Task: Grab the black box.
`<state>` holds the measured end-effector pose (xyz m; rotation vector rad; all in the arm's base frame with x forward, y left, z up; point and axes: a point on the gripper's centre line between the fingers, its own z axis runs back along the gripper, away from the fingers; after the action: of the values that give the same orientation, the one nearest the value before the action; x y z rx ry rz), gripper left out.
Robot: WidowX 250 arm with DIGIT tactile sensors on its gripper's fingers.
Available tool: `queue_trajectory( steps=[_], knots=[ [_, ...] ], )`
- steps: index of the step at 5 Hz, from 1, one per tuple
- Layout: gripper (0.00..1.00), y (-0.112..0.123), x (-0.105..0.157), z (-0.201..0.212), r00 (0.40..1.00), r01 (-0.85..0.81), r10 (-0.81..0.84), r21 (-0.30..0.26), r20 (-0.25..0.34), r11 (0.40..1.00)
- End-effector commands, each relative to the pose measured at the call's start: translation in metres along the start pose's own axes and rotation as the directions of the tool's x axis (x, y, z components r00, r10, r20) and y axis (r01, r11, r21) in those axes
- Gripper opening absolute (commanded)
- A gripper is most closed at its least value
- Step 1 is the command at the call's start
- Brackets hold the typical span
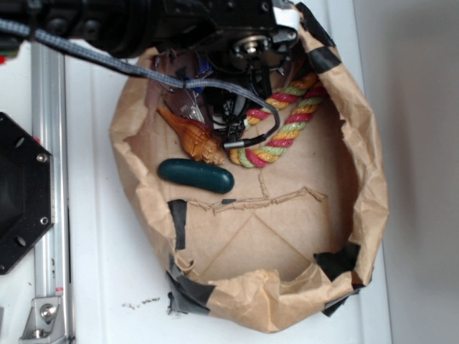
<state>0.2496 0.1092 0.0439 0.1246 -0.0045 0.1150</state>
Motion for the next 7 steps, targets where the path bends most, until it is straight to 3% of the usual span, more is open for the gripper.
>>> queue_trajectory(
  steps=[1,2,3,4,6,7],
  knots=[
    [1.0,-0.004,0.021,0.001,0.998,0.055,-0.054,-0.025,0.038,0.998],
    [1.0,-0.003,0.026,-0.013,0.999,0.046,-0.046,-0.036,0.01,0.998],
    [0.56,-0.006,0.025,-0.016,0.998,0.058,-0.057,-0.045,0.005,0.997],
    [0.0,-0.007,0.023,-0.018,0.999,0.035,-0.035,-0.039,0.002,0.999],
    [0.0,-0.003,0.023,-0.006,1.0,0.027,-0.026,-0.02,0.008,0.999],
    [0.0,-0.005,0.023,0.019,0.998,0.039,-0.037,-0.047,0.042,0.998]
  ],
)
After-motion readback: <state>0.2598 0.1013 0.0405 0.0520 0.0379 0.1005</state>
